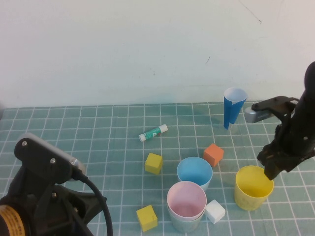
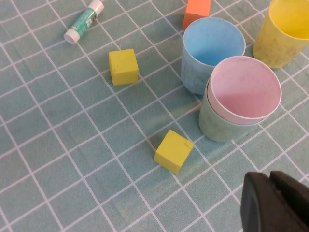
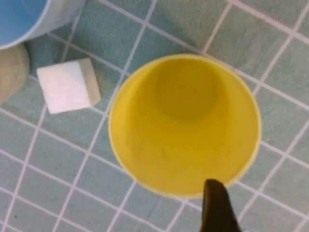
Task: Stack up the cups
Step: Pick up the yellow cup, then place the yellow cup on the blue cup
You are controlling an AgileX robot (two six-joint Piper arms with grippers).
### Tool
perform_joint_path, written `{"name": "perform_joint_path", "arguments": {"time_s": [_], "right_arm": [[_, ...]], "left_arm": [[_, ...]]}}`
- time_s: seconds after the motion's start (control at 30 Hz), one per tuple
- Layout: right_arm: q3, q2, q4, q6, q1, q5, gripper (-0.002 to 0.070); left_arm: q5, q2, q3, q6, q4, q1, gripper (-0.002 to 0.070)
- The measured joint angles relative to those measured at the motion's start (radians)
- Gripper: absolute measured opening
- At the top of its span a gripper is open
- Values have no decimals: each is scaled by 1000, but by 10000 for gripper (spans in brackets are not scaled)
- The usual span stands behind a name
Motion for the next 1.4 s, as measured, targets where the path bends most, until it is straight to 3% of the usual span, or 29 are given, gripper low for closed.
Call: {"name": "perform_joint_path", "arguments": {"time_s": [0.3,0.37,0.53,0.63,1.1,1.4], "right_arm": [[0,137,75,-63,0,-83,386],[0,164,82,-91,0,-93,354],[0,188,86,-135,0,-110,90],[0,167,88,-149,0,-116,26],[0,-267,78,-162,5,-97,16],[-90,-180,121,-216,137,-89,16]], "left_arm": [[7,0,0,-23,19,0,-1],[17,0,0,-28,19,0,-1],[27,0,0,-41,19,0,-1],[29,0,0,-42,19,0,-1],[53,0,0,-44,39,0,-1],[54,0,0,-46,67,0,-1]]}}
